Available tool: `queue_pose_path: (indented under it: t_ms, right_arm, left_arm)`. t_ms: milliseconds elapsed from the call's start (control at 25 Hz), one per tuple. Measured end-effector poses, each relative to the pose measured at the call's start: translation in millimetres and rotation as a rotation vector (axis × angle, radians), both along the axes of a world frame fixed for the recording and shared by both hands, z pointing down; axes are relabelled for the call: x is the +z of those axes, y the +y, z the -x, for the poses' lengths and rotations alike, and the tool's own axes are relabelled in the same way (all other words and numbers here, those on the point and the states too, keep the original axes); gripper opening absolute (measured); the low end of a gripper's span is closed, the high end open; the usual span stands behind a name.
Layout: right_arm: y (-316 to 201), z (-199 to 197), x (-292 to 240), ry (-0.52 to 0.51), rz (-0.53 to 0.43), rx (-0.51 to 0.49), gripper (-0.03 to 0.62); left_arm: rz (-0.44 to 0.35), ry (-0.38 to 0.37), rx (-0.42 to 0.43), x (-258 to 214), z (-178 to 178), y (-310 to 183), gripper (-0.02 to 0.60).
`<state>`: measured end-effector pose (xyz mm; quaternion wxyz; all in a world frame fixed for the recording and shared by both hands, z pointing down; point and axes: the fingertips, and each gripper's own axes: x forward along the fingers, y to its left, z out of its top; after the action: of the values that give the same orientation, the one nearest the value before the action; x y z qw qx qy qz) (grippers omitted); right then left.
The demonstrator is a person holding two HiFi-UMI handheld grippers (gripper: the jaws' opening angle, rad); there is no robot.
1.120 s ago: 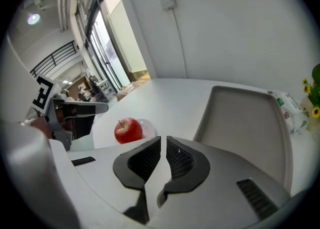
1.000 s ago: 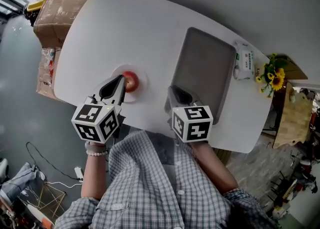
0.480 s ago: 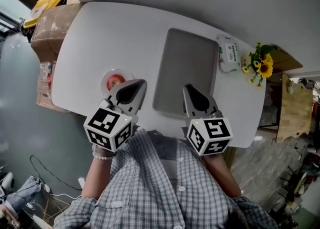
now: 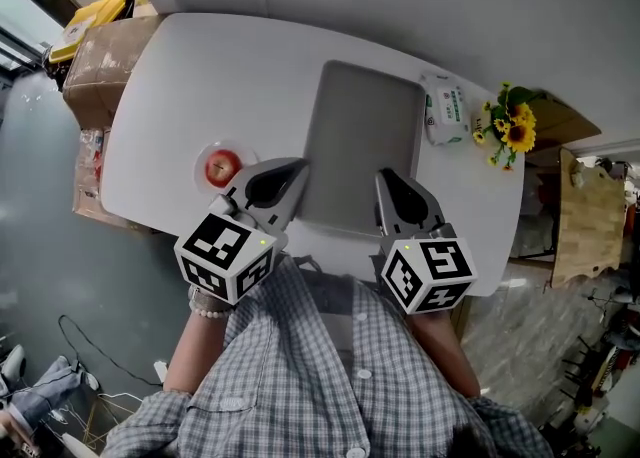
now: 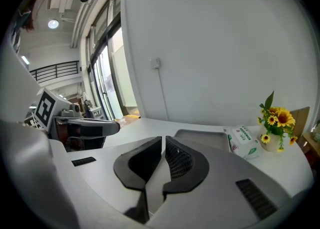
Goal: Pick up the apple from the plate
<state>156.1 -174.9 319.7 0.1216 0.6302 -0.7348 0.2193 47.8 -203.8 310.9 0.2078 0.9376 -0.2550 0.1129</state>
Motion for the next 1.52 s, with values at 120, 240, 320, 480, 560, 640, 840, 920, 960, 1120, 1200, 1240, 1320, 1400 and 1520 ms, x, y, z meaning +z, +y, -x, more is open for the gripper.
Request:
queue_pose_path:
  t_ms: [120,240,320,480,560,640,840,920,960,1120,1200,1240,1320,1400,1520]
  right_arm:
    - [1.0,0.6,-0.9,-0.012,0.004,-0.012,0.035]
    - [0.4,2.1,-0.2,-0.008,0.006,-0.026,0.034]
    - [-0.4,4.3,1.2,-0.007,0.008,-0.034,0.032]
    - [-2.1,9.9,2.7,-0.013,0.015,-0.056,0.032]
    - [-2.5,11.7,3.0,-0.012,0.015,-0.064,0.032]
    - [-2.8,13.1,3.7,-0.012,0.017,-0.071,0.032]
    - [-3.4,16.6,5.7,-0.016,0.026,-0.082,0.032]
    - [-2.8,17.6,7.6,-0.014,0.032,-0.088,0.032]
    - [-2.6,18.2,8.5,-0.014,0.035,-0.090,0.032]
    - [-2.3,21.0,11.0,-0.019,0.045,-0.098,0.032]
    - [-2.1,22.9,11.7,-0.022,0.048,-0.103,0.032]
    - [-1.9,23.7,11.7,-0.025,0.049,-0.106,0.032]
    - [-1.4,24.7,11.7,-0.031,0.049,-0.108,0.032]
    - [-1.5,25.7,12.1,-0.034,0.050,-0.111,0.032]
    - [-1.7,28.3,13.0,-0.035,0.052,-0.116,0.032]
  left_arm:
    - [0.003,0.000,-0.006,0.3,-0.3,-0.1,0.009]
    - [0.003,-0.003,-0.009,1.3,-0.2,-1.6,0.009]
    - [0.004,-0.005,-0.010,2.4,0.5,-2.0,0.009]
    - [0.008,-0.003,-0.017,2.8,2.8,-2.6,0.009]
    - [0.007,-0.005,-0.016,2.9,2.9,-2.4,0.009]
    - [0.008,-0.006,-0.014,3.4,2.9,-2.4,0.009]
    - [0.013,-0.009,-0.009,4.6,2.7,-3.1,0.009]
    - [0.014,-0.016,-0.010,6.3,2.6,-2.8,0.009]
    - [0.015,-0.020,-0.010,7.0,2.7,-2.9,0.009]
    - [0.019,-0.025,-0.008,7.4,4.0,-3.1,0.009]
    - [0.020,-0.027,-0.010,7.8,5.6,-3.3,0.009]
    - [0.021,-0.027,-0.012,7.9,6.3,-3.3,0.009]
    - [0.022,-0.026,-0.014,8.0,7.0,-2.7,0.009]
    - [0.023,-0.027,-0.014,8.7,7.6,-2.3,0.009]
    - [0.025,-0.030,-0.013,10.0,8.9,-2.0,0.009]
